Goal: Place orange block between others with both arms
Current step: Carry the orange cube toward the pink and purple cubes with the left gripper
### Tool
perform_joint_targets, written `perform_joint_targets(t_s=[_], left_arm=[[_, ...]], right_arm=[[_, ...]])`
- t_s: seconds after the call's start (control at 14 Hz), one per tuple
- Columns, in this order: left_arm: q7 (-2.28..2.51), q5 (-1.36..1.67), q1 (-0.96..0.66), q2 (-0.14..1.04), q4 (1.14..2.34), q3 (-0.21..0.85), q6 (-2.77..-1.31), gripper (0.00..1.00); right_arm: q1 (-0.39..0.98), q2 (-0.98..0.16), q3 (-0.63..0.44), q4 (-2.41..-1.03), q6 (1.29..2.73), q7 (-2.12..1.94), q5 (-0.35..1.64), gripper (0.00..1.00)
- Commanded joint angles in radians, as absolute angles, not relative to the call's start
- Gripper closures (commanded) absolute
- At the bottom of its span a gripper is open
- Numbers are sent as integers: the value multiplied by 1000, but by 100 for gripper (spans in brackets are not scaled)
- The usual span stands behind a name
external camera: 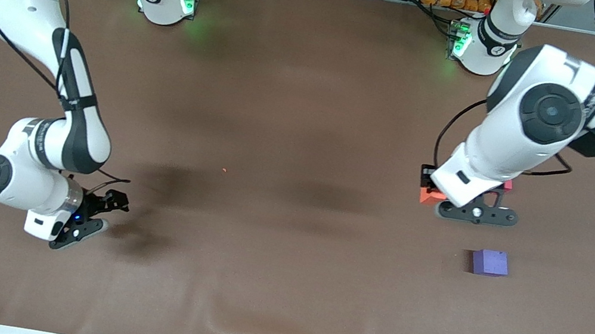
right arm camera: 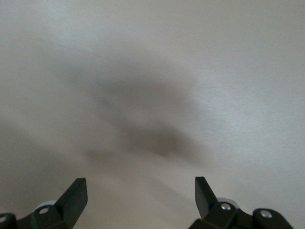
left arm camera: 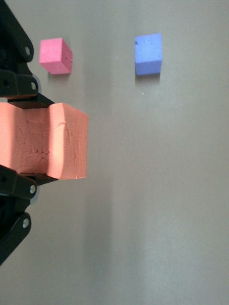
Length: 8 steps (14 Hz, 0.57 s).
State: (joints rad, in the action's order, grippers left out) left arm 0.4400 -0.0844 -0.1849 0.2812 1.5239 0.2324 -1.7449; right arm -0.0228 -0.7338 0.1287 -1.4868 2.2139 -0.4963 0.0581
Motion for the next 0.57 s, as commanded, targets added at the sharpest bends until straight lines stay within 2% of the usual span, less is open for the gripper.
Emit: perform_joint_targets(t_s=[0.0,0.21,0.5], left_arm=[[366,-66,-123,181,1629,242,-1740,100],[272,-66,-57,126,1733,242,-1758,100],[177,-67,41,55,1943,242,-1917,100]], right_arm=[[21,-534,127,-1803,2394,-370,57,0],[8,-448,123,-1981,2534,-359,57,0],[-17,-272,121,-2166,2554,-353,57,0]])
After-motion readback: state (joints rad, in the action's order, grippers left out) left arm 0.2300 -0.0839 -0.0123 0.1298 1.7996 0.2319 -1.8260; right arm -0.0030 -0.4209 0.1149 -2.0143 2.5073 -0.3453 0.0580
